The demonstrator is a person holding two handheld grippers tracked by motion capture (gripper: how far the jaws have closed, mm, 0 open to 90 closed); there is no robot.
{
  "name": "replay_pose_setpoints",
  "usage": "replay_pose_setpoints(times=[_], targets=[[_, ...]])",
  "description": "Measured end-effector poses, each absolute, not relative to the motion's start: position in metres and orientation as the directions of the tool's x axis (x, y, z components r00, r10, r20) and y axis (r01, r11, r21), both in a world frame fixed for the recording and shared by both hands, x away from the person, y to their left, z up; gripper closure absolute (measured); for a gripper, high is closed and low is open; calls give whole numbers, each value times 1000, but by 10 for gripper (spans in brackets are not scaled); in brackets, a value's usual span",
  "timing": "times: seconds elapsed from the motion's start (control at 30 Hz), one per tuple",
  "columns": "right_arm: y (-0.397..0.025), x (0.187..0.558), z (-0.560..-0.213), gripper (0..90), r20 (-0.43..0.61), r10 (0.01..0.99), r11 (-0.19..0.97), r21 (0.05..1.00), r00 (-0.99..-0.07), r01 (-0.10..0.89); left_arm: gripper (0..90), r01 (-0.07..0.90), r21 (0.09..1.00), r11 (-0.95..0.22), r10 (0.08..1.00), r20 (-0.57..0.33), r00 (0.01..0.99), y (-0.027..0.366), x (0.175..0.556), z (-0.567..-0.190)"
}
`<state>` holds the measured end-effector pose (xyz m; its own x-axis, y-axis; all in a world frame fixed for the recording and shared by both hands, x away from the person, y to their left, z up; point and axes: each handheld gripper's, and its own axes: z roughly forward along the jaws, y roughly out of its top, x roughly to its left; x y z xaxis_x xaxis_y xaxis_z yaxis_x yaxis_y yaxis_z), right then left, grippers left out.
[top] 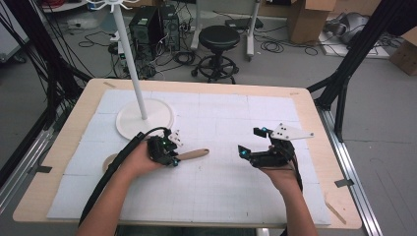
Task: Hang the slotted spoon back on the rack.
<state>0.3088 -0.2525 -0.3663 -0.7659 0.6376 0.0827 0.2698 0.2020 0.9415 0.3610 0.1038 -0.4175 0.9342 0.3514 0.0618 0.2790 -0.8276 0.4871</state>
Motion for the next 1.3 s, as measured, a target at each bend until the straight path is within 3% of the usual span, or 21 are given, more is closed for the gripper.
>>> replay_pose_setpoints(times=[0.6,1.3], targets=[[-253,308,-368,106,91,641,200,939,-762,280,739,257,716,-649,381,13,925,136,351,-359],[-252,309,-370,106,95,640,201,937,-763,285,741,235,825,-514,396,-15,918,168,349,-302]])
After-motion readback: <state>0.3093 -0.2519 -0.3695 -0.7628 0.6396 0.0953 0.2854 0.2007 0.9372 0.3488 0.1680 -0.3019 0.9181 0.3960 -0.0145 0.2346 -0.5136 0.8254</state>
